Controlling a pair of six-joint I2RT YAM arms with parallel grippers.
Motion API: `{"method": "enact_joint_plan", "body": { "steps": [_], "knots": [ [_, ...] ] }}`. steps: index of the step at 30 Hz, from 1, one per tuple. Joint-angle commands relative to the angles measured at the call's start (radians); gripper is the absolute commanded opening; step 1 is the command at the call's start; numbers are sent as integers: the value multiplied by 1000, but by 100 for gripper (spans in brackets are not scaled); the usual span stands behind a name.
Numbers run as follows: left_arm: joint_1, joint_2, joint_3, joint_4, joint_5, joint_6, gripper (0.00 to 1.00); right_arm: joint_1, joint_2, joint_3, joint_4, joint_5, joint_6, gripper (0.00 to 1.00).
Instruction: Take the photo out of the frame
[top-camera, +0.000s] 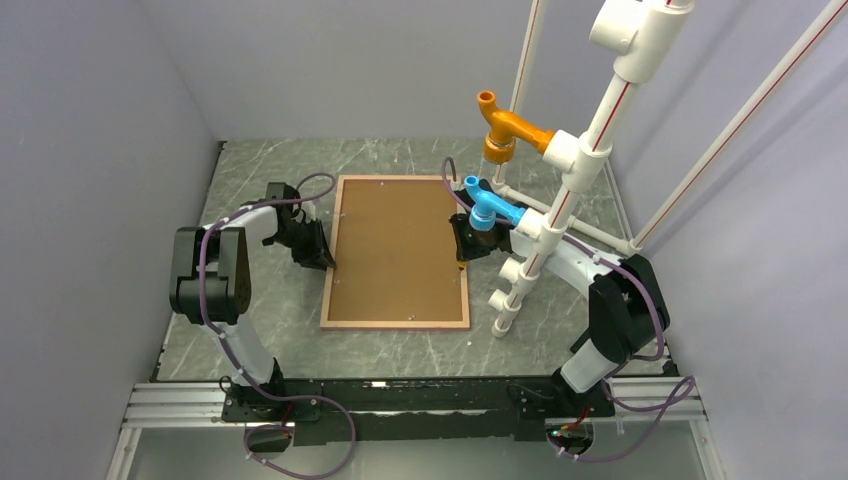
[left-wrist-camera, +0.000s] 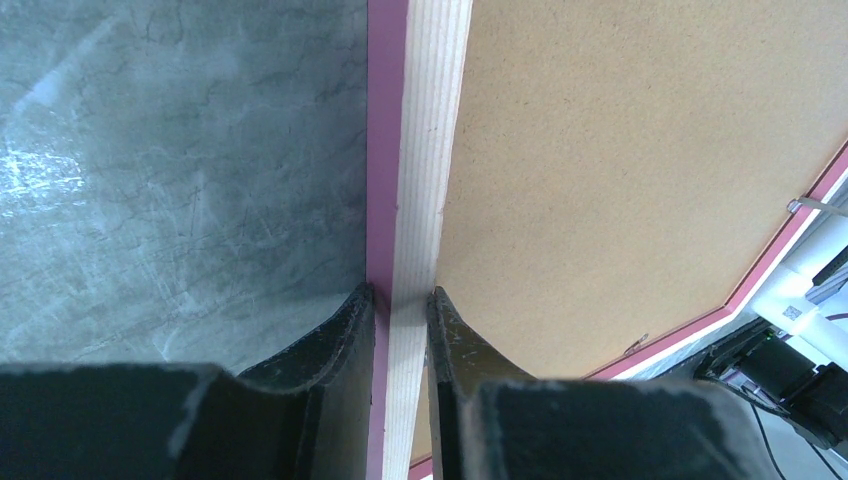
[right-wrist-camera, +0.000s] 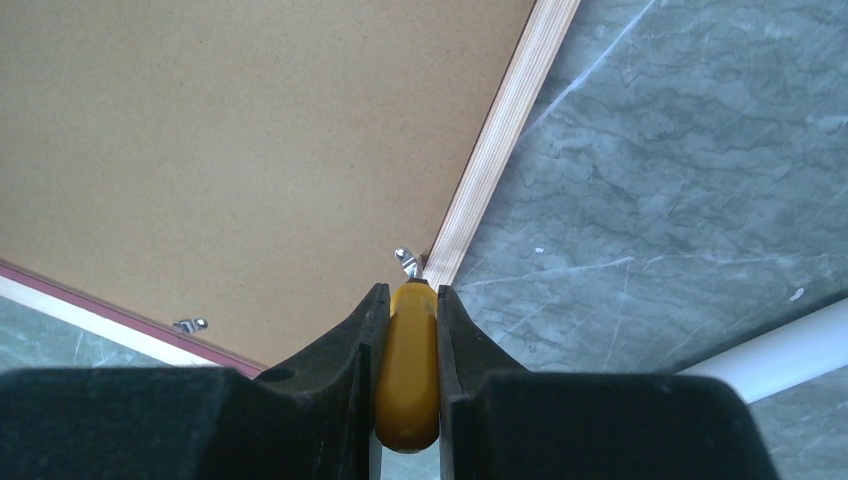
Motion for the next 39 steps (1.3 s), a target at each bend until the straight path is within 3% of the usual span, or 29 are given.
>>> {"method": "enact_joint_plan", "body": {
  "steps": [1,10,24,31,39],
  "knots": [
    [-10,22,17,-10,31,-6,0,7,-17,-2,-87,-21,-19,0],
    [-10,21,16,-10,28,-5,0,7,-29,-12,-53,-174,6,0],
    [-11,24,-17,16,56,-34,0,-22,-236,-65,94,-37,95,0],
    [-1,-43,-141,113,5,-191,0,-163,-304,-112,175,-116,158,0],
    [59,-241,-380,219,-90,-393,0,-179,-357,-130,141,-73,168,0]
  ]
}}
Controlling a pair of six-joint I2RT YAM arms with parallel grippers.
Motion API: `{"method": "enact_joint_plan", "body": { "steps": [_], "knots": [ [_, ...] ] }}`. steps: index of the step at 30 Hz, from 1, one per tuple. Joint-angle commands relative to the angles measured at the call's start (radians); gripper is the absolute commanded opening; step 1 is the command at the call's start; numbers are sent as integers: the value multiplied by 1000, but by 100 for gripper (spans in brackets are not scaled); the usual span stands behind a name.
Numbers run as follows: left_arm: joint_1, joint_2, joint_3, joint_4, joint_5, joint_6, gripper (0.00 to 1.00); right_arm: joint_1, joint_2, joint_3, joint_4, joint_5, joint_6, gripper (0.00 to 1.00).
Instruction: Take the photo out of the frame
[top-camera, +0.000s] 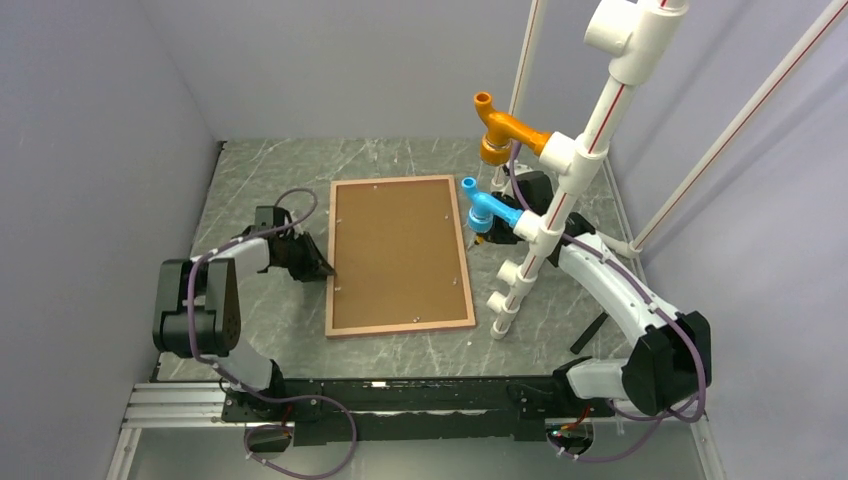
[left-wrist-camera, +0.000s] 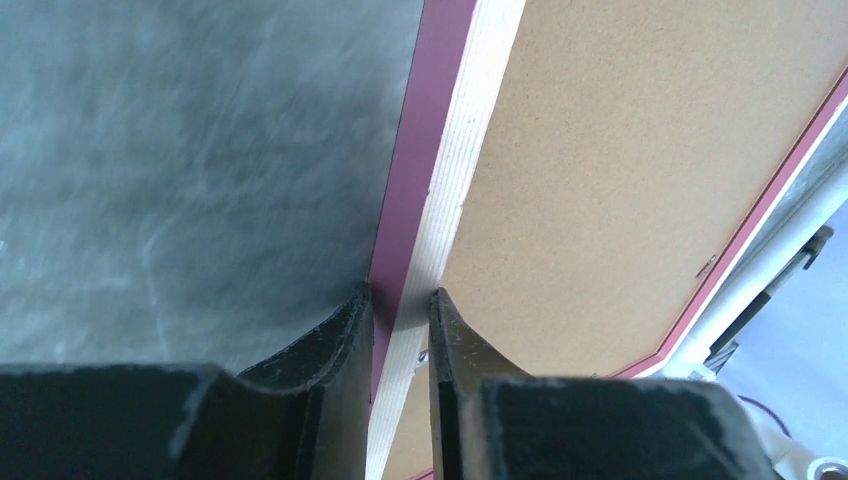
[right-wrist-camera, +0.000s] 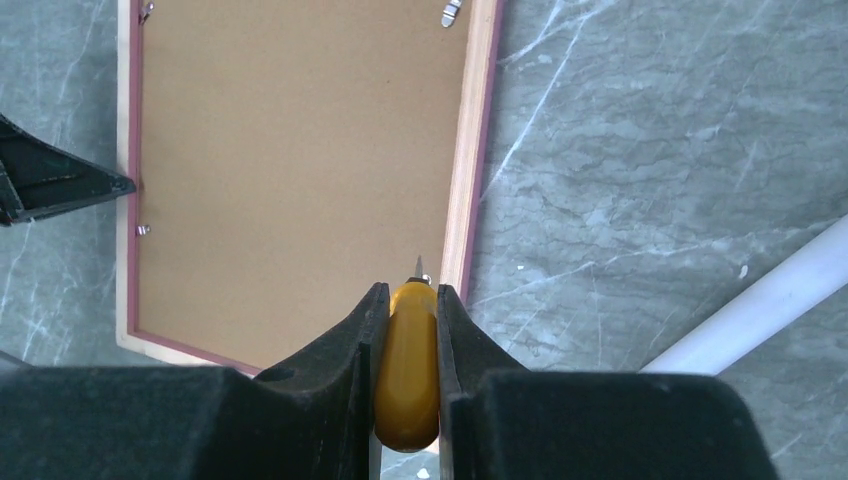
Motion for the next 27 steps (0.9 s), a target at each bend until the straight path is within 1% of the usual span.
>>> {"method": "enact_joint_plan", "body": {
  "steps": [1,5,7,10,12,14,19,22,24,27],
  "knots": [
    [35,-82,-116,-53,-109,-143,0,-1,-75,-25,15,38,27,0],
    [60,-203,-181,-62,-163,-228,0,-16,-100,-30,-10,90,23,0],
    [66,-262,-219,-51,-175,-286,0,-14,-107,-30,-30,145,13,0],
    [68,-340,-274,-17,-168,-376,0,-15,-111,-30,-67,187,5,0],
    [67,-376,-311,26,-139,-441,0,-15,-116,-37,-79,186,2,0],
    [67,-404,-342,68,-122,-494,0,-13,-125,-53,-63,140,-6,0],
    [61,-445,-410,171,-67,-595,0,-10,-121,-89,20,-119,-7,0],
    [26,-433,-412,206,-39,-609,0,-10,-119,-114,79,-163,26,0],
    [2,-424,-395,197,-37,-589,0,-10,-112,-110,83,-144,40,0],
    [-8,-453,-363,131,-74,-499,0,-10,-102,-87,51,-76,33,0]
  ]
}}
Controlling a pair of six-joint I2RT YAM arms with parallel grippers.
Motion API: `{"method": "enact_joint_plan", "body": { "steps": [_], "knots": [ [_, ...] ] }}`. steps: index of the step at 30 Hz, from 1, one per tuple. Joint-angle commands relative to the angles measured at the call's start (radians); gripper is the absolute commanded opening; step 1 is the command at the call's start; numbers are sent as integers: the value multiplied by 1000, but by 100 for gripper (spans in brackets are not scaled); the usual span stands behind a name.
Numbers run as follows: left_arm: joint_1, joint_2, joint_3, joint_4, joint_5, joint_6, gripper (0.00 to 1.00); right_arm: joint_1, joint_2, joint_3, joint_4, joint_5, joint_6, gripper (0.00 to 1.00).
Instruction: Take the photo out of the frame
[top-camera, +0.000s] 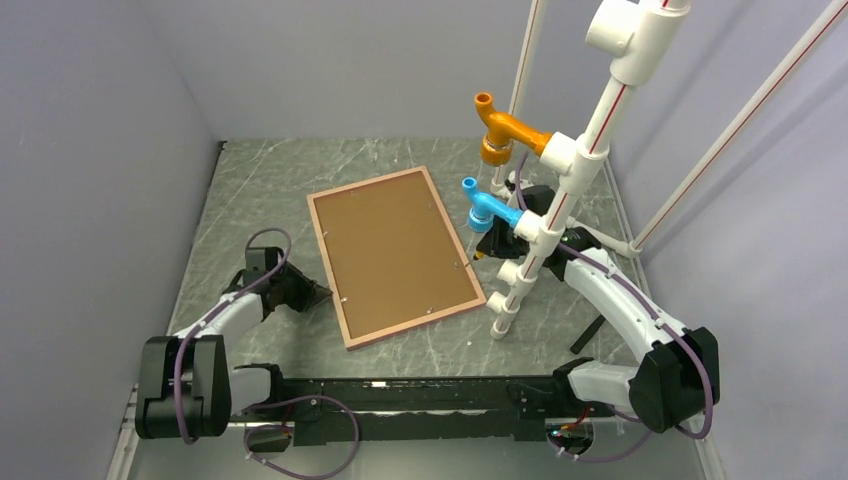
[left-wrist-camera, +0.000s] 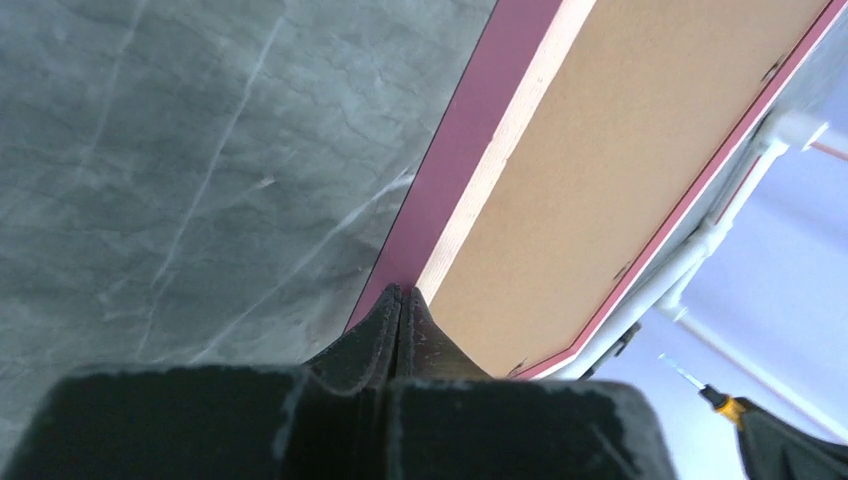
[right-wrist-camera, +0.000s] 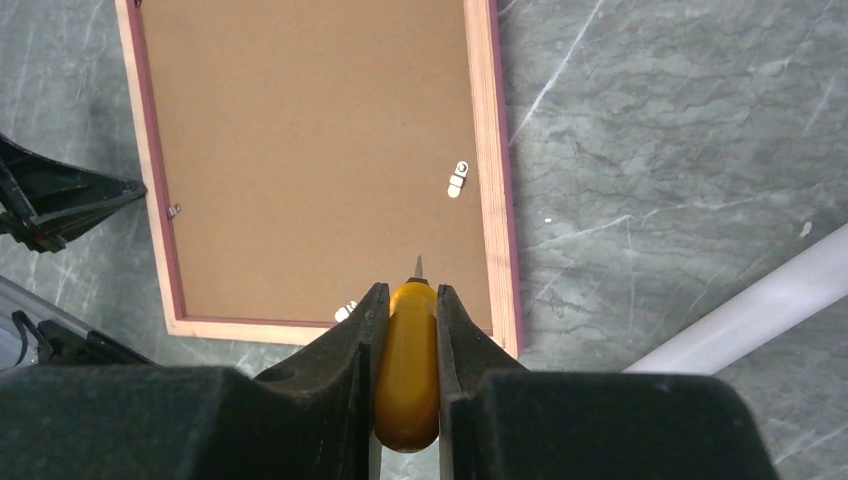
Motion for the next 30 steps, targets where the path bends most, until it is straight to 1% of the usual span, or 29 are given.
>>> {"method": "enact_joint_plan", "body": {
  "steps": [1,2,4,5,7,9,12,16,19,21,23,27,30],
  "knots": [
    [-23,-37,54,-51,-6,103,4,0,-3,32,46,21,1,0],
    [-22,-44,74,-77,-20,145,14,-2,0,32,48,15,-10,0],
    [-23,-31,128,-141,-24,245,32,-1,15,31,64,-48,-36,0],
    [-23,-17,158,-157,-13,298,43,0,27,35,67,-91,-48,0],
    [-23,21,202,-167,31,378,59,21,61,38,87,-161,-58,0],
    [-23,62,245,-177,40,420,67,45,79,31,126,-192,-51,0],
    [-22,142,311,-180,13,463,73,53,97,20,191,-233,-17,0],
    [-22,292,411,-222,12,505,72,52,105,13,237,-233,13,0],
    [-53,350,429,-214,-15,508,71,52,126,16,266,-263,-6,0],
    [-76,380,429,-204,-17,507,67,52,156,31,274,-302,-29,0],
    [-103,407,431,-191,-14,499,61,53,181,35,292,-318,-35,0],
    [-147,446,422,-160,3,470,40,53,227,45,300,-331,-34,0],
    [-148,421,359,-100,4,419,27,53,232,37,301,-302,-20,0]
  ]
}}
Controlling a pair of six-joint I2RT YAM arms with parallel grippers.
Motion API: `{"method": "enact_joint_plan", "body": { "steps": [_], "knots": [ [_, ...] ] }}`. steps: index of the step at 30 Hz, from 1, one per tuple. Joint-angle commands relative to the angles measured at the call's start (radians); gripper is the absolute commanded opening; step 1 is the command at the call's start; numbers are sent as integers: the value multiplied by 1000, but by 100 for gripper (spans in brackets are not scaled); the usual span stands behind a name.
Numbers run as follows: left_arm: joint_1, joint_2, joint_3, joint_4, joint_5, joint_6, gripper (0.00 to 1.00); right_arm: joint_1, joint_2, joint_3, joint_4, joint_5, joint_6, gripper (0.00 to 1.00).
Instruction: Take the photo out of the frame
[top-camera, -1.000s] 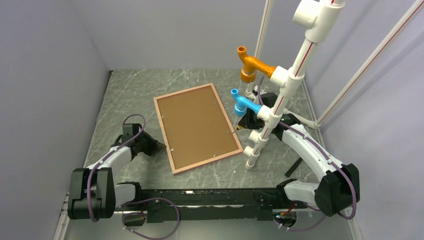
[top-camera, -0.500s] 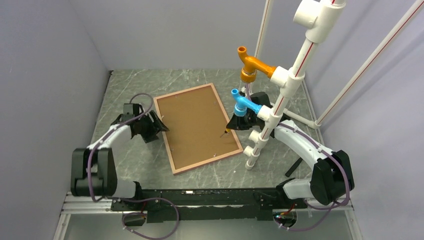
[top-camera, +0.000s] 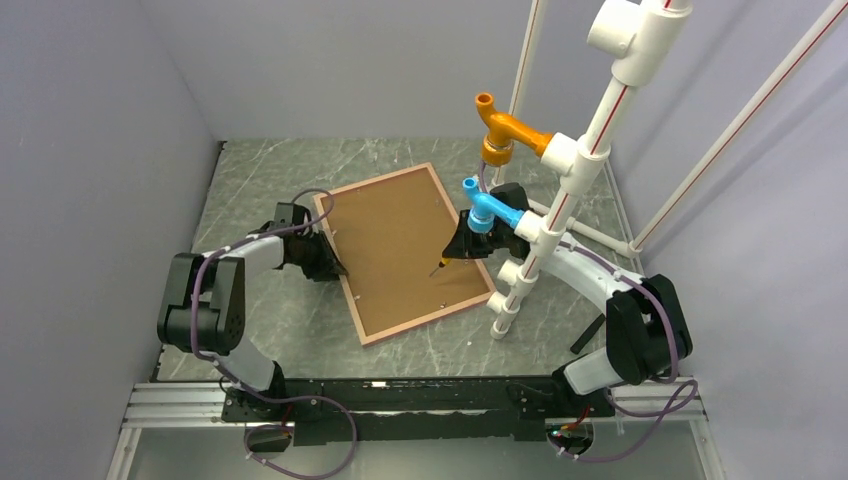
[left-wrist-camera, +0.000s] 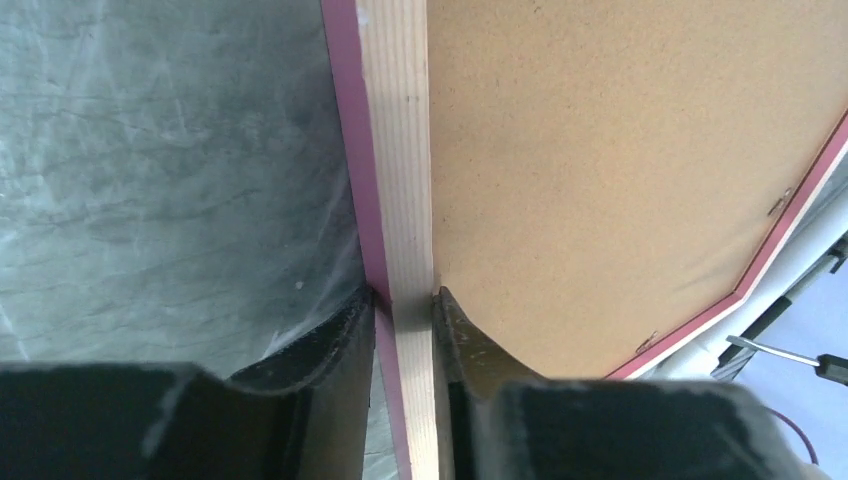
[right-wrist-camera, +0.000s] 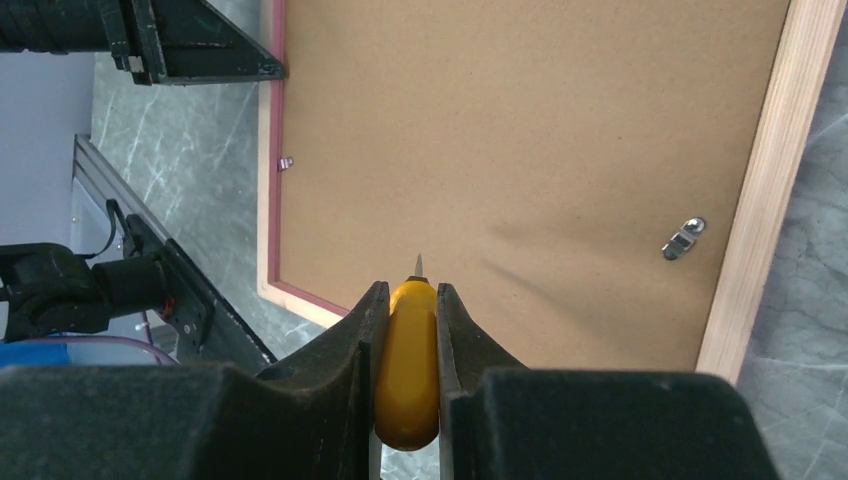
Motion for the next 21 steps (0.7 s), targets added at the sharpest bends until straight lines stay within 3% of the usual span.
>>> {"method": "enact_joint_plan", "body": {
  "steps": [1,6,9,16,21],
  "knots": [
    [-17,-20,-85,89,7,-59,23,-2,-10,29,58,15,5,0],
    [-18,-102,-233,236,57,-139,14,1,9,36,87,-48,4,0],
    [-18,-86,-248,292,124,-138,5,30,58,75,96,-84,-17,0],
    [-24,-58,-163,271,144,25,0,68,159,115,176,-149,-9,0],
    [-23,-62,-52,103,-15,139,0,93,196,152,65,-28,-28,0]
  ]
}}
